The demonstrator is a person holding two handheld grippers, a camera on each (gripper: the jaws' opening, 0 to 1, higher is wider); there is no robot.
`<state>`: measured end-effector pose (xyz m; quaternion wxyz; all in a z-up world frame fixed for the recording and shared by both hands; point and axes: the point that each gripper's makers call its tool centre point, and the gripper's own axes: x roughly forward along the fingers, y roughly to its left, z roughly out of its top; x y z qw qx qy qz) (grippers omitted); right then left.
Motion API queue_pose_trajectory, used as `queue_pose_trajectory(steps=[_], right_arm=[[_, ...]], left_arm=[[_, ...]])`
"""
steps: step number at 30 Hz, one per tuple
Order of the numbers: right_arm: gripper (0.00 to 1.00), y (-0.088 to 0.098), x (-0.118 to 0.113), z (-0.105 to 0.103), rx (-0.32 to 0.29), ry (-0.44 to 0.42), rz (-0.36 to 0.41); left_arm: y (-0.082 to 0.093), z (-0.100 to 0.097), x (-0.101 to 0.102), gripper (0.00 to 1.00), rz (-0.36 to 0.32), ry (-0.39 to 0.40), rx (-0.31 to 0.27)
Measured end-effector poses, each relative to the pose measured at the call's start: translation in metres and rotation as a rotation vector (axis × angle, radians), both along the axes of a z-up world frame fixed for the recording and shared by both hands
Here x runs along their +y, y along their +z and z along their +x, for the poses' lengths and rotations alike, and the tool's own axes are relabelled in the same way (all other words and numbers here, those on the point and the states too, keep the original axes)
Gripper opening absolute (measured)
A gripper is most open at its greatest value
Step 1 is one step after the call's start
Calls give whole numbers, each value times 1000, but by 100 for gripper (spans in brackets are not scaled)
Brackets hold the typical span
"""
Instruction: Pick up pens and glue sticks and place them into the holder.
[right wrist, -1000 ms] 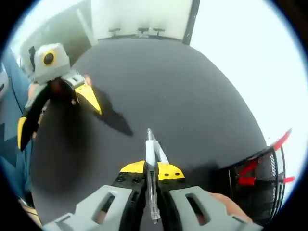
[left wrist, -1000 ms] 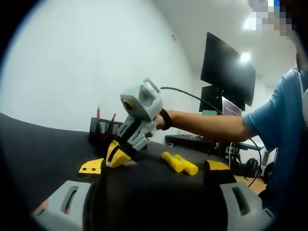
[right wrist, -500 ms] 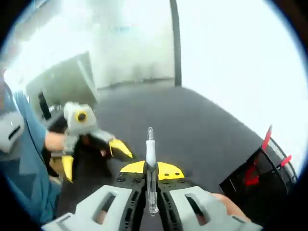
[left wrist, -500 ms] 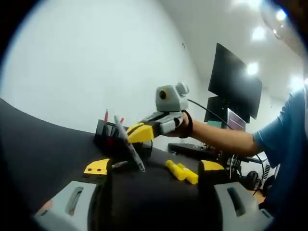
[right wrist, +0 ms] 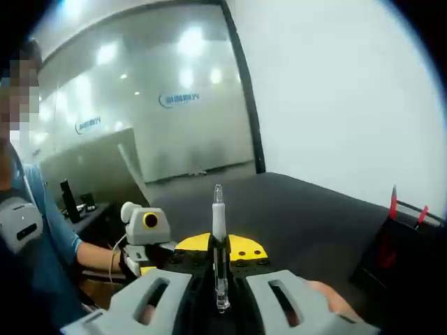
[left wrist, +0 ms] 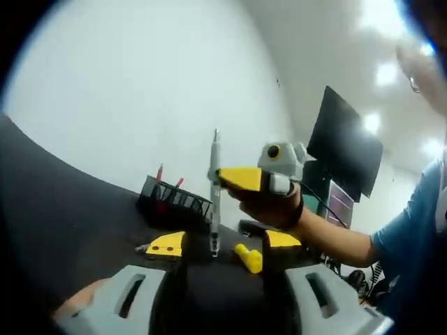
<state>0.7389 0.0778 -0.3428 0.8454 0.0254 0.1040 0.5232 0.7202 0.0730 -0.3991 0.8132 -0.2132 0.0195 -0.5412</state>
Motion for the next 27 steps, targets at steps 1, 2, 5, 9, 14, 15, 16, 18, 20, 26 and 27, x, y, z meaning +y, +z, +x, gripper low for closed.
queue_pose_trajectory(steps=[1, 2, 5, 9, 14, 15, 16, 18, 20, 26, 27], right_arm=[[5, 2, 1, -3, -4, 2, 5], [5, 3, 2, -5, -5, 2, 10], [5, 3, 6, -11, 1, 6, 23], [5, -1, 11, -15, 3, 2, 25], [5, -4, 14, -19, 16, 5, 48], [5, -5, 16, -21, 20, 14, 54], [5, -6, 17, -22, 21, 15, 53], [5, -9, 18, -23, 22, 16, 50], [5, -11, 19, -24, 21, 14, 48], [5, -9, 18, -18, 20, 17, 58], [5, -9, 18, -18, 18, 17, 60]], left_arm=[[-1, -1, -1, 42, 9, -6, -1], [-3, -2, -3, 41, 18, -9, 0], [-5, -4, -4, 36, 35, -16, -3], [-5, -5, -2, 27, 35, -19, -4], [-5, -10, -5, 28, 45, -33, -21], [-4, -12, -6, 27, 47, -36, -33], [-5, -12, -6, 27, 50, -39, -34], [-6, -13, -6, 27, 58, -43, -39], [-7, -14, -7, 25, 65, -53, -42], [-8, -12, -4, 14, 66, -39, -36], [-8, -11, -3, 13, 63, -39, -34]])
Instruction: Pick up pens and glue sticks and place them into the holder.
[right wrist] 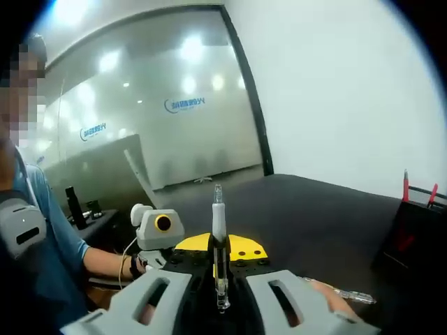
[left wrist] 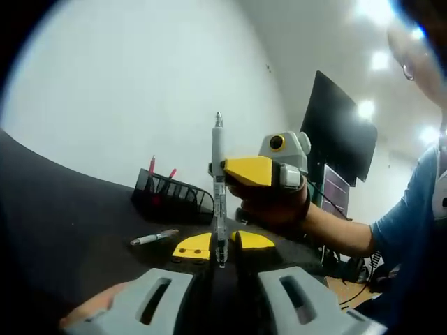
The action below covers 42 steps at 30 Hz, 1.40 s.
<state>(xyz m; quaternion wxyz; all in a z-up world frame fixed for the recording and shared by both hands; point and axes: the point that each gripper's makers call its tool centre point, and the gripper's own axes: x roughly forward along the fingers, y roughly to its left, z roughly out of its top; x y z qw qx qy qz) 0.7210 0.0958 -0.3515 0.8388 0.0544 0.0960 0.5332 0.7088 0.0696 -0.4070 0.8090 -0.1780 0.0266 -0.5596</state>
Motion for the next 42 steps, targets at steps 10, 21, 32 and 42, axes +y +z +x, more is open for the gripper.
queue_pose_trajectory(steps=[10, 21, 32, 42], right_arm=[[5, 0, -1, 0, -6, -2, 14], [11, 3, -2, -12, -59, 59, -19], [11, 26, -6, 0, -91, 41, -32], [5, 23, -11, 1, -88, 35, -84]], left_arm=[[-1, 2, 2, 9, 4, 11, 7], [-9, 1, -1, 4, 72, 18, -27], [-13, -3, -5, 4, 112, 7, -50], [-15, -4, -6, 4, 130, 6, -62]])
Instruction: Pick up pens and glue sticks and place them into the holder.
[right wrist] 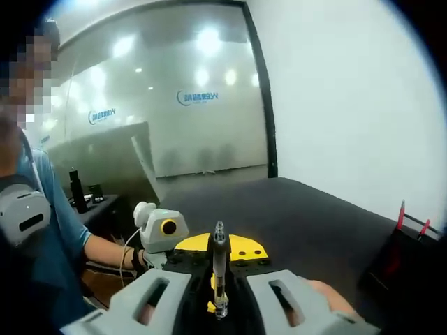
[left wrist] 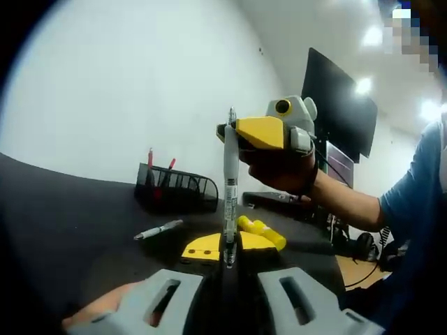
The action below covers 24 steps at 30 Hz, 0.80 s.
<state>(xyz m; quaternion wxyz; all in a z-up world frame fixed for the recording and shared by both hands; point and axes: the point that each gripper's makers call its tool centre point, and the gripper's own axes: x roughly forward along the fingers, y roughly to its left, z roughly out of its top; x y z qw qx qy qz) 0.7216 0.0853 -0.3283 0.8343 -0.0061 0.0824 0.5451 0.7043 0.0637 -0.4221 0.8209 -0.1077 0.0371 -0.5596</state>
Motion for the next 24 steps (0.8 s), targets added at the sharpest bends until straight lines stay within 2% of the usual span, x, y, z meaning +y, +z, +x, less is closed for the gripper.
queue_pose_trajectory(steps=[4, 6, 8, 13, 16, 24], right_arm=[[5, 4, -4, 0, -2, -13, -6], [5, 9, -8, 3, -11, -30, 0], [5, 16, -14, 7, -17, -46, 12], [5, 34, -35, 20, -39, -105, 42], [5, 45, -47, 28, -48, -142, 54], [5, 74, -80, 43, -81, -227, 86]], left_arm=[[3, 2, 0, 7, -24, 8, -10], [1, 3, -2, 13, -10, 18, -17], [0, 3, -5, 24, 2, 25, -37], [1, 7, -4, 33, 0, 32, -51], [4, 10, -2, 37, -17, 42, -48], [3, 9, -3, 38, -9, 44, -48]])
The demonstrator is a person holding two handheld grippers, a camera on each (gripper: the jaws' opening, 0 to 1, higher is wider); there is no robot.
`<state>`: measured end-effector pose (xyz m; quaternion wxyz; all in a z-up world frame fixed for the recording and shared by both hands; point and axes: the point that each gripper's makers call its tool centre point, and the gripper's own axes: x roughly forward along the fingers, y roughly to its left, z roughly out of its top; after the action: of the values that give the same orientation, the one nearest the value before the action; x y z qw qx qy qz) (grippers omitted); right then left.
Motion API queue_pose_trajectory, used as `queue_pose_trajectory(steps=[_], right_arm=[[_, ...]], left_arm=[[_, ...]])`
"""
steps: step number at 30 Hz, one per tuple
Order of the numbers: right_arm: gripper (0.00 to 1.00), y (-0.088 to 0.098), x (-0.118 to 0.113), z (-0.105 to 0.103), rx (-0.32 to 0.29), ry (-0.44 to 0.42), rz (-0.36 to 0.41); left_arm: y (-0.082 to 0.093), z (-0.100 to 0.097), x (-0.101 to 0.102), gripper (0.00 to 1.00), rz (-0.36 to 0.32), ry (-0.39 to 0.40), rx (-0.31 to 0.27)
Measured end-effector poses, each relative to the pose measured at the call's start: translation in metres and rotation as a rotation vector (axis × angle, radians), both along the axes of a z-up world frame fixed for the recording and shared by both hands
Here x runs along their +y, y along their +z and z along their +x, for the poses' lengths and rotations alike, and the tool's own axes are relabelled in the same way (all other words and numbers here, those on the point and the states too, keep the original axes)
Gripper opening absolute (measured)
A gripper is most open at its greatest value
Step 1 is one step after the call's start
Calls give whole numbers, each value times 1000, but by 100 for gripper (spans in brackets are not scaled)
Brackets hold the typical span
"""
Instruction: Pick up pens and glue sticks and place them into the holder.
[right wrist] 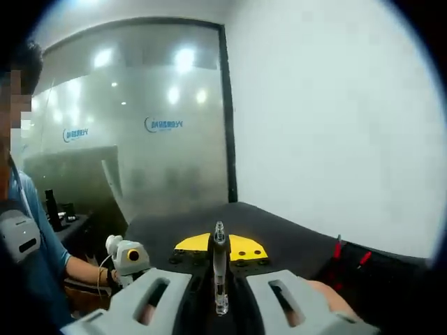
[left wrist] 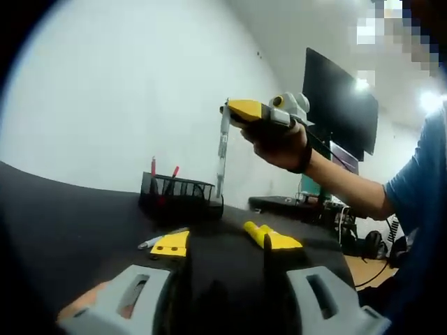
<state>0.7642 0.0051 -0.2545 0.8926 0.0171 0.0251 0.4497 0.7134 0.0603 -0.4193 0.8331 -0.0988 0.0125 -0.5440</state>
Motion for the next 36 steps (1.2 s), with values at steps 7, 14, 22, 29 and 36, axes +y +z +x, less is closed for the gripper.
queue_pose_trajectory(steps=[7, 14, 22, 29, 36], right_arm=[[5, 14, -15, 9, -26, -57, 14], [5, 20, -30, 31, -35, -124, 49], [5, 21, -63, 77, -35, -228, 74], [5, 27, -89, 119, -45, -317, 119], [5, 26, -104, 157, -66, -408, 128]], left_arm=[[-1, -1, -1, 41, 4, 0, -2], [-4, 0, -2, 43, 25, -3, -6], [-5, 0, -3, 45, 25, 0, -3], [-5, 0, -4, 50, 25, -2, 0], [-6, 1, -4, 51, 28, -4, -1]])
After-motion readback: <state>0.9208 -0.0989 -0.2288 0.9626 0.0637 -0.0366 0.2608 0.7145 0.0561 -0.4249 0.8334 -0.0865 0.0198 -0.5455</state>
